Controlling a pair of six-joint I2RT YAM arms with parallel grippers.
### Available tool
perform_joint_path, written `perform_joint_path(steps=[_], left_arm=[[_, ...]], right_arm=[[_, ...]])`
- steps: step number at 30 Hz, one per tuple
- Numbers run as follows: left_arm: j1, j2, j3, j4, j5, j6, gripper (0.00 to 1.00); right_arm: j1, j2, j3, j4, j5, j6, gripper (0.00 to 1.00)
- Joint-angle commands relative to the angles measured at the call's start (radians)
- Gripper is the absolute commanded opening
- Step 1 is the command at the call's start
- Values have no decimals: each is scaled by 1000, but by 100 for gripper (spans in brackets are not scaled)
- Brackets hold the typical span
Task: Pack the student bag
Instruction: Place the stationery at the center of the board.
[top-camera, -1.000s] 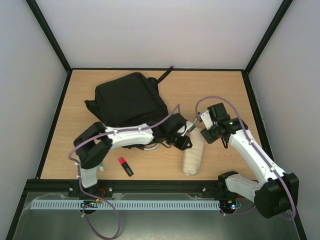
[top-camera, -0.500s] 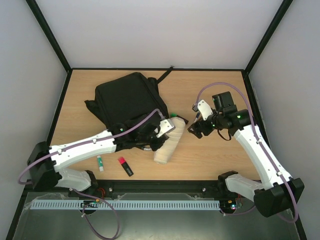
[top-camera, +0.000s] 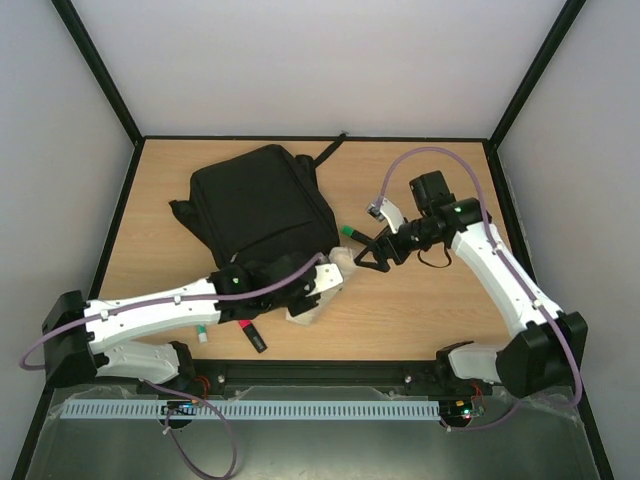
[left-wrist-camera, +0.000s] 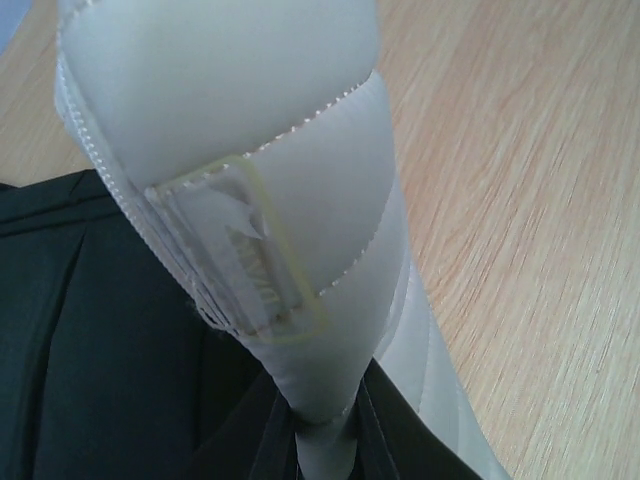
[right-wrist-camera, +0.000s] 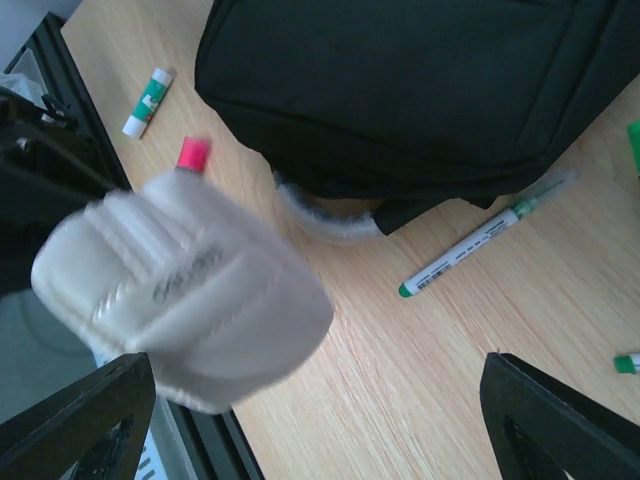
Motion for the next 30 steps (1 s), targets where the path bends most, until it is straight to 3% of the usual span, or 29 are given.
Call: perform_joint_path(steps=[1, 8, 11, 16, 20, 23, 30], left_arm=[[-88, 82, 46, -82, -195, 77, 3], [-198, 220, 41, -114, -349, 104, 3], [-230, 295, 45, -113, -406, 111, 9], [-247, 350, 57, -102, -423, 98, 40], [-247, 304, 17, -56, -394, 77, 55], [-244, 255, -28, -25, -382, 52, 63], [-241, 143, -109, -11, -389, -15, 70]], right_arm=[[-6, 53, 23, -28, -60, -1, 89], [-6, 121, -17, -48, -10, -82, 89], [-6, 171, -41, -83, -13, -144, 88], [3, 246, -79, -126, -13, -266, 88], [24, 279, -97, -126, -18, -320, 88], [71, 296, -114, -105, -5, -328, 88], [142, 318, -125, -47, -3, -321, 89]])
